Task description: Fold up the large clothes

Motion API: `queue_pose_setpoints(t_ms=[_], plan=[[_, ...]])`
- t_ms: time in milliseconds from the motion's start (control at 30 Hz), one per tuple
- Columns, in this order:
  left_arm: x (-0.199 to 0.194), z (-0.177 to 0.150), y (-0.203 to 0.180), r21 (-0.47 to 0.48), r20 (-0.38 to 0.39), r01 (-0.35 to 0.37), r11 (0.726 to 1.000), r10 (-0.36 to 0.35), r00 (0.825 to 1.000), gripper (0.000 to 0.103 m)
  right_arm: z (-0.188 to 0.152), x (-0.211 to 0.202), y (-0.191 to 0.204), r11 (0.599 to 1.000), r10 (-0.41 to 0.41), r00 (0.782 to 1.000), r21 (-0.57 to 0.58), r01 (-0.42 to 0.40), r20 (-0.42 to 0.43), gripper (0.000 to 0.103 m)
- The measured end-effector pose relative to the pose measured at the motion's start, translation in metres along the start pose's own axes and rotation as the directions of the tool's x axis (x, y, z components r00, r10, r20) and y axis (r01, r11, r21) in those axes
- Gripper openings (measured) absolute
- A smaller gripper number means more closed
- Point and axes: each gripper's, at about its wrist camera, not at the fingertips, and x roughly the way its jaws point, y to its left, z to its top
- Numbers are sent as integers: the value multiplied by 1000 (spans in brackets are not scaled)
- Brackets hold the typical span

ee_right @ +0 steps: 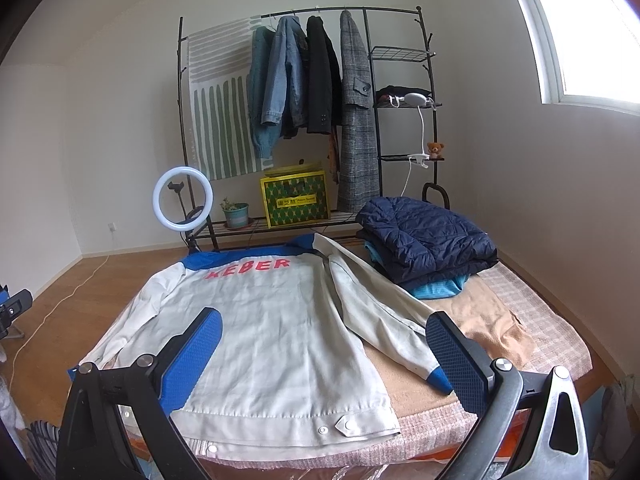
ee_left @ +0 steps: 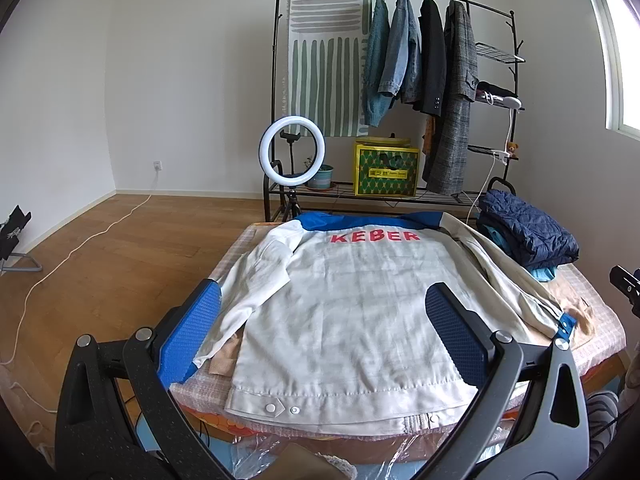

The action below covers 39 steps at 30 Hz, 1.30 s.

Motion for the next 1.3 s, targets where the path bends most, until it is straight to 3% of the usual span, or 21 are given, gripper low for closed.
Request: queue_pose_setpoints(t_ms=[300, 567, 900, 1200, 1300], plan=[[11, 0, 7, -3, -24, -26, 1000, 26, 999, 103, 3, 9, 6, 998, -53, 999, -19, 52, -7, 103], [24, -1, 28, -13, -26, -90, 996, 90, 996, 103, 9, 22, 17, 999, -35, 999, -25, 35, -15, 103], [63, -4, 101, -50, -53, -162, 985, 160, 986, 103, 27, 47, 46, 999, 29, 999, -40, -30, -23, 103], [111, -11, 173, -196, -177, -162, 967, 128, 976, 86, 32, 97, 80, 992, 112, 994, -65, -112, 0, 103], [120, -8, 192, -233, -220, -155, 960, 103, 970, 85, 35, 109, 89, 986, 158, 987, -47, -158, 5, 103]])
